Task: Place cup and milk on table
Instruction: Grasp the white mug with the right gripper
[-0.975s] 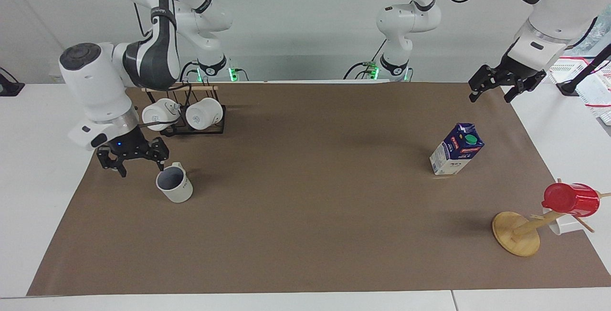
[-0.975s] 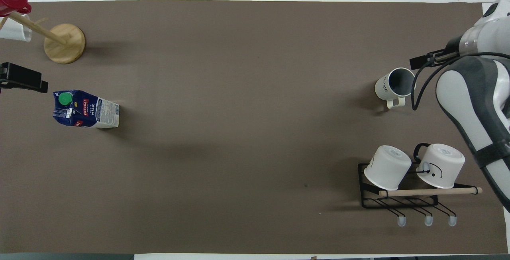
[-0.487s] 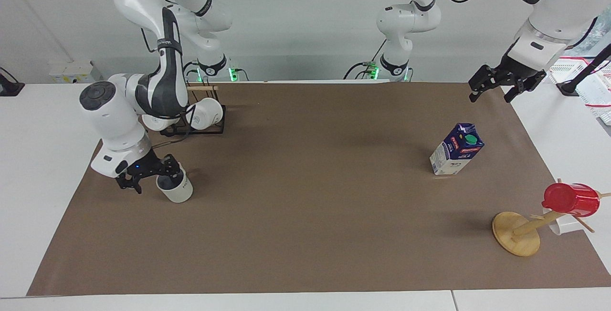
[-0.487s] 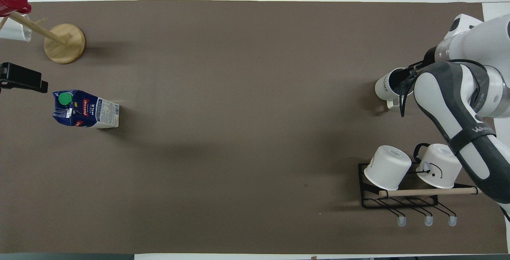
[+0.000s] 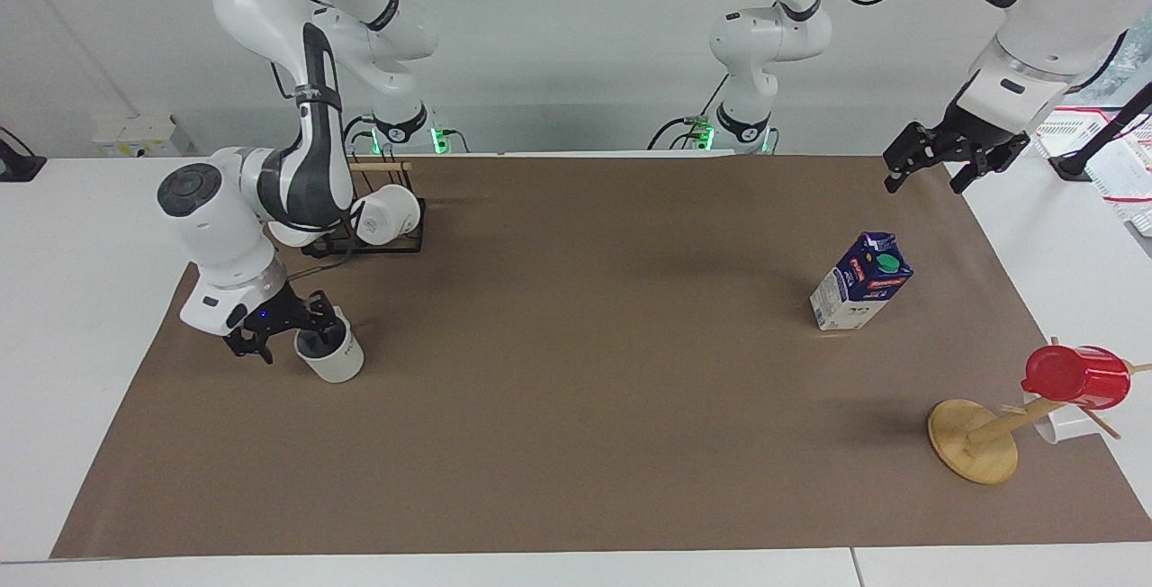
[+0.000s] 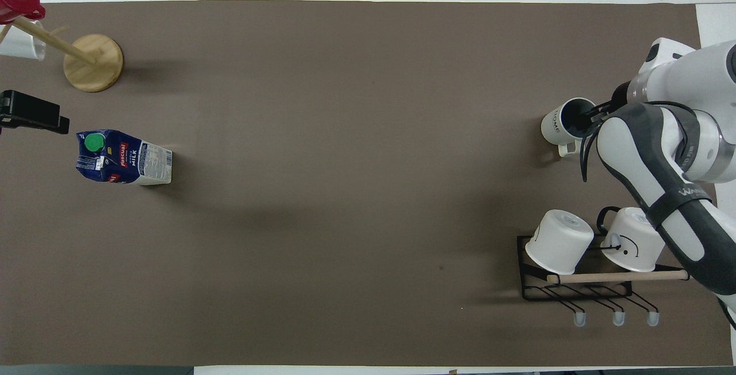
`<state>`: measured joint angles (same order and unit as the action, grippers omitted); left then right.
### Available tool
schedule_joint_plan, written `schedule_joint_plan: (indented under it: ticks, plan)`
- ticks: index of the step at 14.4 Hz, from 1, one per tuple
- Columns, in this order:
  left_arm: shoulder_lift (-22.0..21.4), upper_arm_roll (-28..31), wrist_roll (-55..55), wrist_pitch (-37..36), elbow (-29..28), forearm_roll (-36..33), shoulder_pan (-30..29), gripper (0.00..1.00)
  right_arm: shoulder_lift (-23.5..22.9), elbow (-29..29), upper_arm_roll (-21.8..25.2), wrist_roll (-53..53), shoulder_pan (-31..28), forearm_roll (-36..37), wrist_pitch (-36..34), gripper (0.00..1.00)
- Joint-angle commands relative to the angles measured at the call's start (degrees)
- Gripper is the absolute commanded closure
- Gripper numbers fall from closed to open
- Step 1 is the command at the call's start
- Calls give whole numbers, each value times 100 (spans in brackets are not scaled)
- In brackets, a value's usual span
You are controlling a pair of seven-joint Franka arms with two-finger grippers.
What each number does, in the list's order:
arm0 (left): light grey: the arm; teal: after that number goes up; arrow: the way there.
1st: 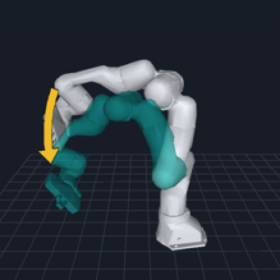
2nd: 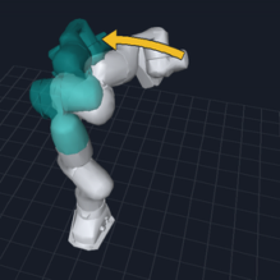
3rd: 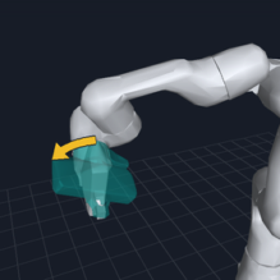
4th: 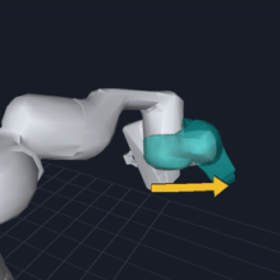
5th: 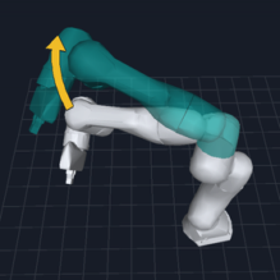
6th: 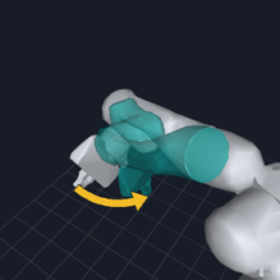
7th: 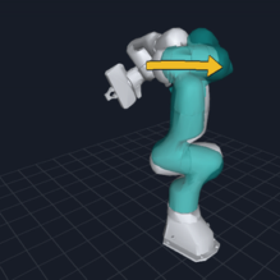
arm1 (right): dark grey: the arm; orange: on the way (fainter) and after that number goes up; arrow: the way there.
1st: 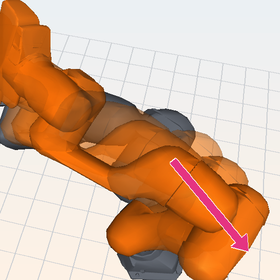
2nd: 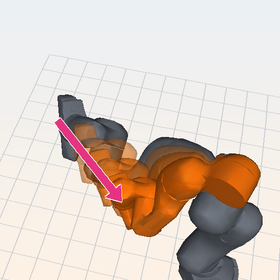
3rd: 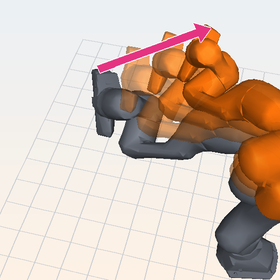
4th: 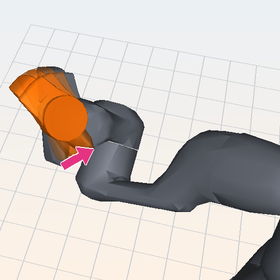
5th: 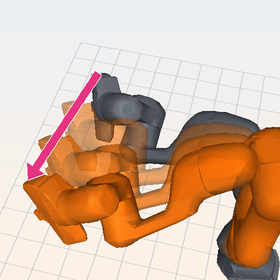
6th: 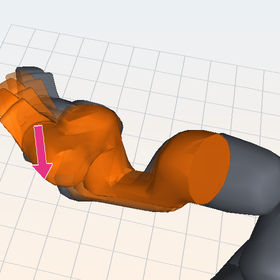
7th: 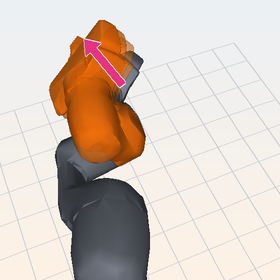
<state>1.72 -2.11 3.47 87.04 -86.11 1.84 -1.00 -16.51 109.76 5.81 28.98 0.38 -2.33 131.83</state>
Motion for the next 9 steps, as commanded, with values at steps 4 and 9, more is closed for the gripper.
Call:
schedule_joint_plan:
  ticks: [4, 9]
  plan:
    - [-128, -9, 40, -3, -125, -70, -23, 0, 122, 125, -19, -112, 50, -496, 80, 100]
    - [-146, -9, 40, 5, -125, -70, 13, 0, 139, -760, -63, -339, 233, -417, -979, 100]
